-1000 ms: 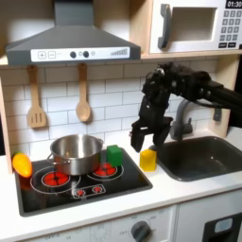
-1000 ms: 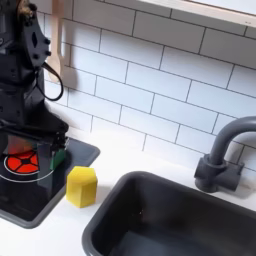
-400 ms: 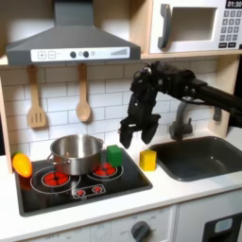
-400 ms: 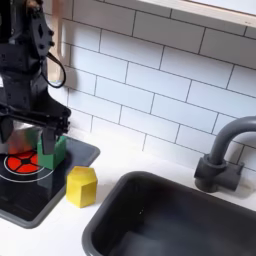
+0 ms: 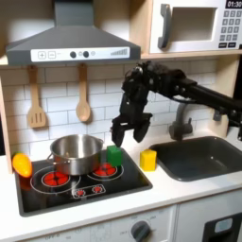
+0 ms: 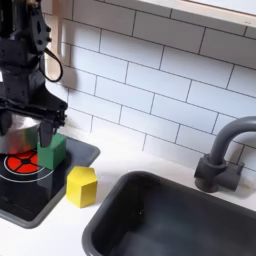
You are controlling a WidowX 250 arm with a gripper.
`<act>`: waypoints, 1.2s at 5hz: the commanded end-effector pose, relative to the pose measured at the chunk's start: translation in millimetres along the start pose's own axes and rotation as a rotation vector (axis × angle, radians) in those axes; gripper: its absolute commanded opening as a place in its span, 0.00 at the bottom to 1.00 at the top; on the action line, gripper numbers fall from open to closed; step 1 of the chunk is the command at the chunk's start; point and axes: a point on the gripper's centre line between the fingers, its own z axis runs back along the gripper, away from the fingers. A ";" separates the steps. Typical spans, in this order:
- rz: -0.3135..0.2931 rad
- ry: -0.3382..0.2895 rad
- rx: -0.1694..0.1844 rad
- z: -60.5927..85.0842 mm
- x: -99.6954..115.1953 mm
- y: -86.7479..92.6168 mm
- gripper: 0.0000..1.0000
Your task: Reach green block
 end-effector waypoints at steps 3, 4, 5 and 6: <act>-0.072 0.005 -0.020 -21.7 23.3 4.5 1.00; -0.070 0.020 -0.026 -26.2 22.4 4.8 1.00; -0.083 0.021 -0.028 -28.0 23.5 1.7 1.00; -0.077 0.032 -0.034 -32.9 22.9 2.1 1.00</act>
